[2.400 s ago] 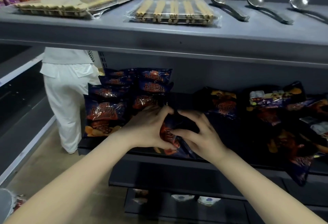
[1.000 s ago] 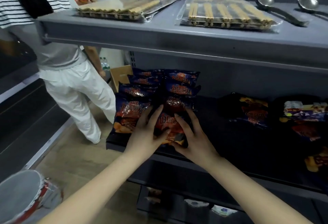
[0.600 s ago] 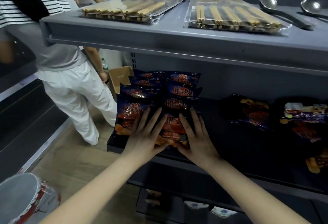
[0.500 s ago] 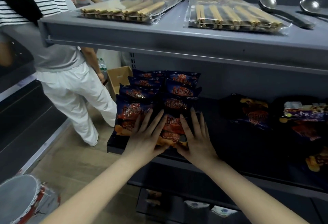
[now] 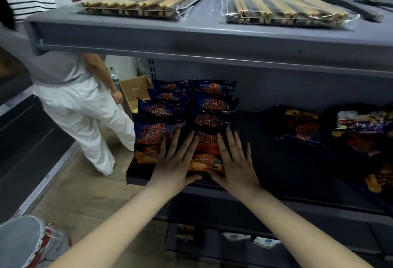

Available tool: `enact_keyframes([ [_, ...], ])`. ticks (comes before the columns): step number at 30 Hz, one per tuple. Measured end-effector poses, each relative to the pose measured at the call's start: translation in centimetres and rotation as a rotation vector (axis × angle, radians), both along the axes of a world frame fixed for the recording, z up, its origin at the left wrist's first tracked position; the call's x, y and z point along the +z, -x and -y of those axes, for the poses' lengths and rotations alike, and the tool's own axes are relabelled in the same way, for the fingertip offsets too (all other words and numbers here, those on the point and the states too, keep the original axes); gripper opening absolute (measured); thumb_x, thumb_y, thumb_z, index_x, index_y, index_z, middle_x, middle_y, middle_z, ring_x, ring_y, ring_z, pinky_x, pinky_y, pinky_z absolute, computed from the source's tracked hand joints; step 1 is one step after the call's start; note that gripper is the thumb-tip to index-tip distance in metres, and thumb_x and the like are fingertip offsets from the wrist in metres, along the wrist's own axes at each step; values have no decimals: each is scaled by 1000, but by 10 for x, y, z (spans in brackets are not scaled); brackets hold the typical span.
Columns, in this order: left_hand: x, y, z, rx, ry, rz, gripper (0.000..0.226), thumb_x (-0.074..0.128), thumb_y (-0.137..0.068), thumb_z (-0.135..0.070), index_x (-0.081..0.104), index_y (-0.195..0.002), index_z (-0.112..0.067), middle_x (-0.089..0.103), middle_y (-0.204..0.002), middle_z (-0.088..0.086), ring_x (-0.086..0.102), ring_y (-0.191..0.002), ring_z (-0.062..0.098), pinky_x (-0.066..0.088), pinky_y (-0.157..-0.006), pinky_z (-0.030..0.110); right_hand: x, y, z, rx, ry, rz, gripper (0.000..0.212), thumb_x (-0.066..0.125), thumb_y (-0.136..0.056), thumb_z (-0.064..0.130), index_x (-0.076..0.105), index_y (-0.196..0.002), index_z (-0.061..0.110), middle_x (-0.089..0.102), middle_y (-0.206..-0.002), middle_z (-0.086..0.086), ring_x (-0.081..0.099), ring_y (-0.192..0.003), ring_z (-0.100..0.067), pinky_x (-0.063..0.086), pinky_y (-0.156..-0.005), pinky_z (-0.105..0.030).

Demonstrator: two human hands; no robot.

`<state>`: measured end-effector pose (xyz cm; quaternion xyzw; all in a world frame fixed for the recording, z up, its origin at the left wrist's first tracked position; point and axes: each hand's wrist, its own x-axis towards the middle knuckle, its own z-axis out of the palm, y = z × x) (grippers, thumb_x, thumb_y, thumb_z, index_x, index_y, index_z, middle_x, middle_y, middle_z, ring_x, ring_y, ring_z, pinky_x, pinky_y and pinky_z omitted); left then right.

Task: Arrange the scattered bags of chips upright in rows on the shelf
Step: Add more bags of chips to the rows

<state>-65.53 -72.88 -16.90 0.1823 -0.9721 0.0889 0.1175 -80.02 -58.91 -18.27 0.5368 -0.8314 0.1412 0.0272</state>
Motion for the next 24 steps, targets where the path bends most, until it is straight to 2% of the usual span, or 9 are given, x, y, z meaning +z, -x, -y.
enact_keyframes([
  [6,-5,2,1,33,8,26,102,58,-70,-70,30,-144,-6,29,-152,9,19,-140,37,16,-107,60,-4,1,0,-36,-73,16,97,27,-79,72,-38,-137,30,-44,-146,2,-35,-137,-14,-11,-114,-48],
  [11,-11,1,5,25,10,17,94,55,-74,-67,33,-143,-7,33,-150,9,22,-138,37,22,-106,61,-6,2,2,-38,-94,38,97,25,-79,73,-41,-135,28,-47,-143,4,-37,-136,-14,-10,-116,-48],
  [18,-11,2,5,25,-19,28,92,52,-76,-66,28,-144,-9,28,-152,8,20,-140,37,22,-107,60,-6,5,3,-25,-88,45,97,28,-80,73,-35,-138,28,-41,-148,2,-34,-138,-15,-9,-115,-46],
  [24,-11,2,5,28,-46,54,88,41,-79,-66,22,-145,-10,25,-153,7,16,-141,37,17,-109,59,-7,6,4,-28,-91,58,97,26,-78,74,-40,-135,33,-43,-146,7,-36,-136,-11,-8,-114,-43],
])
